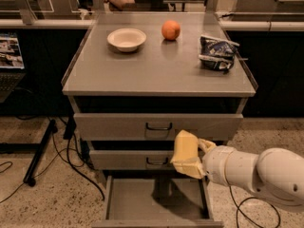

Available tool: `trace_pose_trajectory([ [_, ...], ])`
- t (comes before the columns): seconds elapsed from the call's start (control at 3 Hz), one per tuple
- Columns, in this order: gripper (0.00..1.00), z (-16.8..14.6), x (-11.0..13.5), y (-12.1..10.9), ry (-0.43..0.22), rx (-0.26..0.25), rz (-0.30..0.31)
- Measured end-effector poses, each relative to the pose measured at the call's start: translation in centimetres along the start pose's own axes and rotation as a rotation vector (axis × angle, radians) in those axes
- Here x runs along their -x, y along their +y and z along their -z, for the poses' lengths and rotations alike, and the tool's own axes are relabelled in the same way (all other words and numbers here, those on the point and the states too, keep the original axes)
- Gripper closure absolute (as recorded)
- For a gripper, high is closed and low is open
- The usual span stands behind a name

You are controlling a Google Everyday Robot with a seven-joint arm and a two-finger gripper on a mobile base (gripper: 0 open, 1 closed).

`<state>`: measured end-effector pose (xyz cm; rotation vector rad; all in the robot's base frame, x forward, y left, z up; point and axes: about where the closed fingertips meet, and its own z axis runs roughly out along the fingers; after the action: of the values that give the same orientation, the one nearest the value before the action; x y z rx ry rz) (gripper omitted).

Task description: Place sponge into bottom drawer

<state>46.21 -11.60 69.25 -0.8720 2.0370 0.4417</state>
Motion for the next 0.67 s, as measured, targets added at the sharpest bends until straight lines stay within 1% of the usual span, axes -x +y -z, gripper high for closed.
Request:
trace_pose_trajectory([
  [0.33,1.00,-2.2,-4.4,-1.0,0.055,0.000,-0.076],
  [0.67,1.00,-4.5,-8.4,-1.6,0.112,0.035,-0.158],
])
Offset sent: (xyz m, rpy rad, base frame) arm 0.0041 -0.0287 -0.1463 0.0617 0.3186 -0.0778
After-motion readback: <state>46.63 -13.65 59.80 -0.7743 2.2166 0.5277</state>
